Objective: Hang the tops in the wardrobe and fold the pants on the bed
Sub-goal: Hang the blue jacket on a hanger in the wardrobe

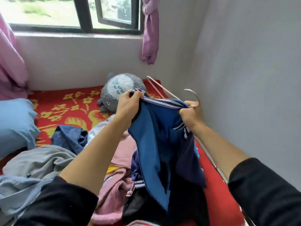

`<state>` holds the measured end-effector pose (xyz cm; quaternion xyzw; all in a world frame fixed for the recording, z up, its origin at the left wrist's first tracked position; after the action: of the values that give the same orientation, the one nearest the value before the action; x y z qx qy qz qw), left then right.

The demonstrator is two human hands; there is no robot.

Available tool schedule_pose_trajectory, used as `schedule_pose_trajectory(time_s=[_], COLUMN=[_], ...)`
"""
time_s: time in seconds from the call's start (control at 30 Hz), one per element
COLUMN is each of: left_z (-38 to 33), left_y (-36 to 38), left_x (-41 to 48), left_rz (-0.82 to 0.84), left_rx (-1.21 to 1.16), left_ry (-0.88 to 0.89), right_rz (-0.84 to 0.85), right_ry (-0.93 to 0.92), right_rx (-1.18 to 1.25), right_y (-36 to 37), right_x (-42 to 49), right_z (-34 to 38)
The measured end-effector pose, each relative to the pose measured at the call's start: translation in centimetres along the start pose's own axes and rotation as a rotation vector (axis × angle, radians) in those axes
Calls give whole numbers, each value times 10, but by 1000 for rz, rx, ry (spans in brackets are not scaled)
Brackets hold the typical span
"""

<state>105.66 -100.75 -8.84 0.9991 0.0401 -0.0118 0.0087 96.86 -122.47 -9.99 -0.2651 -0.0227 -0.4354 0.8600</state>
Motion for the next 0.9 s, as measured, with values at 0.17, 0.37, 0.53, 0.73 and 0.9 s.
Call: schedule_pose_trajectory(time_s=[0.17, 0.37, 0.53, 0.73, 0.9], left_z=[-119, -247, -224, -85, -44], left_y=[10, -9, -28, -62, -76], left_x=[-12, -33, -24, -7, 12], left_rz=[-24, -56, 8, 266, 77], left_rx=[-137, -290, 43, 556, 502], left_ry=[224, 499, 430, 36, 7], right_rz=[-102, -147, -53, 226, 525], right_ry=[-173, -343, -462, -364, -234], right_rx=[136, 408, 282, -227, -107], right_y=[-55, -106, -78, 9, 43], right_x=[42, 66, 64, 47, 16], right_z=[104, 221, 214, 95, 65])
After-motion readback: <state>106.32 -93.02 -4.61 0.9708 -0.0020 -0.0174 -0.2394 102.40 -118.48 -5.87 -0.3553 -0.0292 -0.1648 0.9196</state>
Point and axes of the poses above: each hand's wrist, its own x-axis towards the middle knuckle, its own y-axis out of the palm, z = x × y, the point moved 7 cm from there along x, towards the middle knuckle, and after that the axes turned 14 degrees about -z, right-handed, at the moved point
